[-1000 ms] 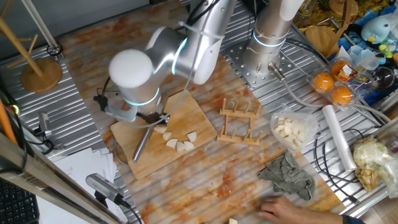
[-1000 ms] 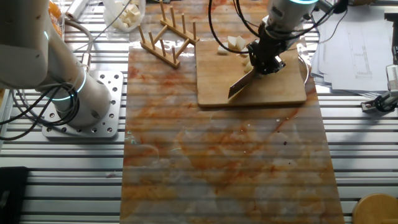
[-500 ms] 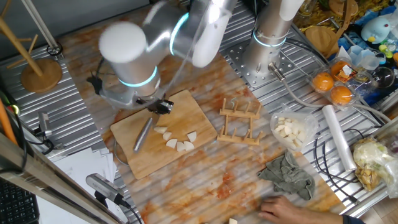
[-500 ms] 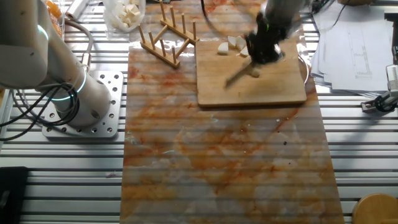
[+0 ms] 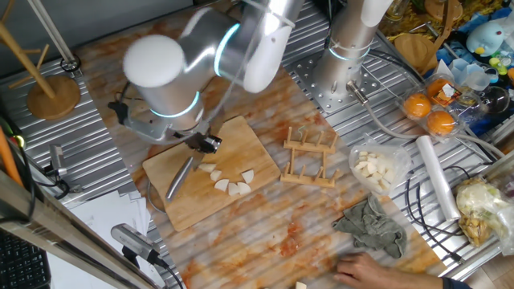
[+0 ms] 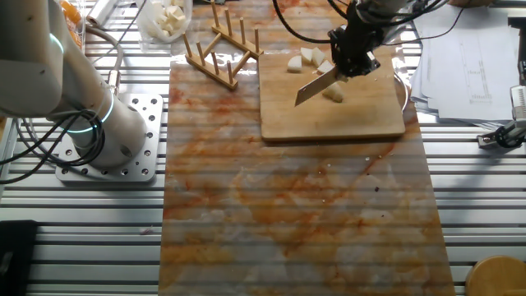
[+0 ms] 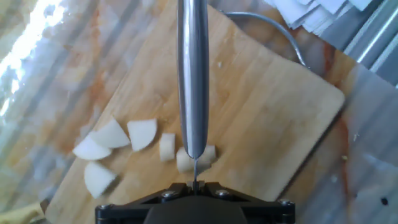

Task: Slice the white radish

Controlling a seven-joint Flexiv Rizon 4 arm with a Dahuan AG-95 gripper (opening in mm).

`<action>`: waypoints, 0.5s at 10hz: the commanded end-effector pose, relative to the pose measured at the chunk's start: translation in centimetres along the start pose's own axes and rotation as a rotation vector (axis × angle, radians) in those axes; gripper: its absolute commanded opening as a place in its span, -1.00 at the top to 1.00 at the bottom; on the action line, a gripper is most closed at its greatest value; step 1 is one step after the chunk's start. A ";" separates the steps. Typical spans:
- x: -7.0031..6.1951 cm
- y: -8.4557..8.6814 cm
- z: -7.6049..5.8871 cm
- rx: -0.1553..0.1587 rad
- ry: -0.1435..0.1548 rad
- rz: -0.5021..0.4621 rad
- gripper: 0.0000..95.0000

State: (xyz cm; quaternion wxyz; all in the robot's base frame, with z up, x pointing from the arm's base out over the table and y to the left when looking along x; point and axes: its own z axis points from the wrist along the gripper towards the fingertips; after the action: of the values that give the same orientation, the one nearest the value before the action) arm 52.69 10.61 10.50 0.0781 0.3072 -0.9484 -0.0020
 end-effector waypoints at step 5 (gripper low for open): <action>-1.7 2.2 2.5 -0.081 -0.004 -0.025 1.00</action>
State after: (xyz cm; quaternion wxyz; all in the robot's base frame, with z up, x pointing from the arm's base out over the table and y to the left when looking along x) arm 52.55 13.00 7.96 0.0810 0.3390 -0.9366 -0.0348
